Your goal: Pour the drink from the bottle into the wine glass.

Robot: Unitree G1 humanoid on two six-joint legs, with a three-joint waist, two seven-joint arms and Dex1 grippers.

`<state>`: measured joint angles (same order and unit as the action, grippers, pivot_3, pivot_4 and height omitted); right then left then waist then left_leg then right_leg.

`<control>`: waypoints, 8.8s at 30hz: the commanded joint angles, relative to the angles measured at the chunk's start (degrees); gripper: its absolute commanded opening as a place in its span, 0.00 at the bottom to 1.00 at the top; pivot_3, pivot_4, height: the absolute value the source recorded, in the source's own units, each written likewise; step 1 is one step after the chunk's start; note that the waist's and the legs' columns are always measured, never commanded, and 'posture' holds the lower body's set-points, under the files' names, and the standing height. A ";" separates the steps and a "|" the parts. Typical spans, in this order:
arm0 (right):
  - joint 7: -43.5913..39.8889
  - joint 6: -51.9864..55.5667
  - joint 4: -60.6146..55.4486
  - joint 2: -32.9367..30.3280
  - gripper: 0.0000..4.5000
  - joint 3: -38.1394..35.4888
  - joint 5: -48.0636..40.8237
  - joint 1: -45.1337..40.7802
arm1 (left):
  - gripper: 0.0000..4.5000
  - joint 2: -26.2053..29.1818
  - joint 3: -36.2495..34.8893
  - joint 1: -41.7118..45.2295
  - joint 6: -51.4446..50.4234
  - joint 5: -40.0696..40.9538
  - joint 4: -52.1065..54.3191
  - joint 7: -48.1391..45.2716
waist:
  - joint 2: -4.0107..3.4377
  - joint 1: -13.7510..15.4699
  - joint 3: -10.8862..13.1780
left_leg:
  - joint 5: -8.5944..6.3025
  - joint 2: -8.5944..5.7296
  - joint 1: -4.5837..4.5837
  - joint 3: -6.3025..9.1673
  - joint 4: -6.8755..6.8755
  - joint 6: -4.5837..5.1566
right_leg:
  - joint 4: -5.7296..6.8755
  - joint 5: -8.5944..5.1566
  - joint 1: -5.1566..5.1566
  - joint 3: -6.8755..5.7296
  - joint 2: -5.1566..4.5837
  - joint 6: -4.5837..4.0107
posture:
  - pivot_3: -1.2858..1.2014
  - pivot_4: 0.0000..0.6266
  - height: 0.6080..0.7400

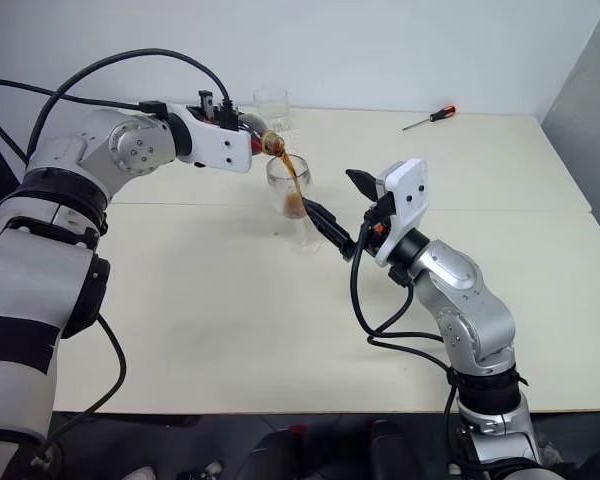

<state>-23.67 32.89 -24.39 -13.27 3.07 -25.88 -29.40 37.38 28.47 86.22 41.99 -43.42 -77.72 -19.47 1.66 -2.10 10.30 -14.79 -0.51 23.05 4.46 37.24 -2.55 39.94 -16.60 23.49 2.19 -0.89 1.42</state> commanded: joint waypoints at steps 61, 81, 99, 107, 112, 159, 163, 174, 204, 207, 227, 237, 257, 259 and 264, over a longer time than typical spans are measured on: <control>-1.17 -2.19 0.13 -1.22 1.00 -0.62 -0.09 -0.68 | 0.26 1.30 2.96 5.58 1.29 -2.98 0.01 5.17 | 0.00 -0.30 0.00 | 0.00 0.00 0.00 -0.01 0.07 0.00 | 0.04 0.00 0.00 0.00 0.00 0.00 | 0.52 0.24 1.00; -1.45 -2.39 0.67 -1.36 1.00 -0.60 -0.13 -0.83 | 0.26 1.50 3.41 5.77 1.21 -3.70 -0.15 5.82 | 0.00 -0.30 0.00 | 0.00 0.00 0.01 -0.01 0.10 0.00 | 0.06 0.00 0.00 0.00 0.00 0.00 | 0.52 0.24 1.00; -1.38 -1.98 0.28 -1.48 1.00 -0.45 -0.24 -0.57 | 0.26 0.95 0.61 5.00 0.33 -0.42 -0.39 3.22 | 0.00 -0.30 0.00 | 0.00 0.00 0.03 0.00 0.18 0.00 | 0.08 0.00 0.00 0.00 0.00 0.00 | 0.52 0.24 1.00; -1.30 -2.15 0.68 -1.52 1.00 -0.55 -0.02 -0.78 | 0.26 -0.17 -4.94 3.26 -1.86 6.29 -0.28 -3.08 | 0.00 -0.30 0.00 | -0.01 0.00 0.20 0.06 0.55 0.00 | 0.15 0.00 0.00 -0.07 0.01 0.00 | 0.52 0.24 1.00; -1.27 -2.39 0.91 -1.52 1.00 -0.56 0.19 -0.82 | 0.26 -0.88 -9.31 1.91 -3.99 11.34 -0.03 -7.42 | 0.00 -0.31 0.00 | -0.01 -0.01 0.23 0.09 0.58 0.01 | 0.16 0.00 0.00 -0.11 0.01 0.00 | 0.52 0.24 1.00; -13.36 -6.76 -7.09 -4.60 1.00 5.82 -2.09 6.62 | 0.26 -3.11 -45.55 -36.03 -29.69 50.93 31.10 -7.19 | 0.05 -1.04 -0.10 | -0.01 0.05 0.21 0.44 0.64 -0.02 | 0.25 0.00 0.05 -0.05 -0.21 0.00 | 0.52 0.24 1.00; -15.09 -9.67 -6.73 -5.45 1.00 6.81 -0.96 9.32 | 0.26 -3.13 -47.09 -40.55 -29.02 52.63 31.73 -6.97 | 0.10 -0.73 -0.13 | -0.01 0.05 0.23 0.49 0.67 -0.01 | 0.27 0.01 0.04 -0.10 -0.21 -0.01 | 0.52 0.24 1.00; -14.50 -11.45 -4.61 -5.61 1.00 8.78 1.82 11.11 | 0.26 -2.60 -48.29 -38.70 -26.94 53.80 26.48 -4.88 | 0.36 0.30 -0.29 | -0.02 0.00 0.20 0.47 0.72 -0.01 | 0.26 0.01 -0.02 -0.12 -0.21 -0.01 | 0.52 0.24 1.00; -9.63 -9.24 -2.58 -3.46 1.00 8.62 3.86 12.49 | 0.26 -4.53 -50.44 -40.96 -24.88 58.04 16.80 -6.11 | 0.40 0.24 -0.31 | -0.02 0.02 0.16 0.43 0.70 0.00 | 0.26 0.01 -0.03 -0.09 -0.20 0.00 | 0.52 0.24 1.00; -9.68 -9.42 -2.15 -3.32 1.00 8.50 3.97 12.26 | 0.26 -4.64 -50.35 -41.31 -24.83 57.98 16.80 -6.26 | 0.40 0.25 -0.31 | -0.02 0.02 0.17 0.43 0.70 0.00 | 0.26 0.01 -0.03 -0.10 -0.20 -0.01 | 0.52 0.24 1.00; -9.80 -9.77 -1.52 -3.05 1.00 8.11 4.00 11.64 | 1.00 -3.90 -50.26 -40.74 -24.30 57.49 16.01 -6.31 | 0.40 0.25 -0.31 | -0.02 0.02 0.17 0.43 0.70 0.00 | 0.26 0.01 -0.03 -0.09 -0.20 -0.01 | 0.52 0.24 1.00; -10.46 -9.56 -1.50 -3.53 1.00 7.84 3.67 11.33 | 1.00 -3.88 -50.69 -43.15 -24.52 58.19 18.99 -6.53 | 0.40 0.23 -0.31 | -0.02 0.02 0.16 0.43 0.69 0.00 | 0.26 0.01 -0.03 -0.09 -0.20 0.00 | 0.52 0.24 1.00; -7.14 -7.21 -7.75 -9.26 1.00 0.44 3.07 23.20 | 1.00 -15.55 -49.84 -87.90 -58.66 72.41 92.93 3.20 | 0.39 0.65 -0.37 | -0.09 0.12 -0.08 0.49 0.61 -0.03 | 0.05 0.01 -0.39 0.16 -0.31 -0.01 | 0.52 0.24 1.00; -5.00 -6.90 -8.36 -9.43 1.00 -0.87 3.90 25.24 | 1.00 -17.46 -48.51 -90.64 -61.04 72.80 97.34 4.70 | 0.39 0.70 -0.38 | -0.09 0.12 -0.11 0.51 0.61 -0.02 | 0.06 0.01 -0.43 0.14 -0.29 -0.01 | 0.52 0.24 1.00; 2.35 -8.12 -8.06 -8.10 1.00 -3.32 9.24 30.71 | 1.00 -22.59 -43.78 -95.63 -65.64 72.13 105.18 9.29 | 0.30 0.67 -0.43 | -0.10 0.11 -0.29 0.47 0.59 -0.02 | 0.00 -0.01 -0.68 0.14 -0.24 0.00 | 0.52 0.24 1.00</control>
<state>-23.54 26.08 -30.94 -21.83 1.22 -18.38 0.38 15.50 -16.27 -8.66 -22.67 28.70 23.66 -11.70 1.96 -1.43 9.87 -14.89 -0.40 22.75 4.94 37.83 -2.57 39.92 -16.60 22.78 2.34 -1.12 1.42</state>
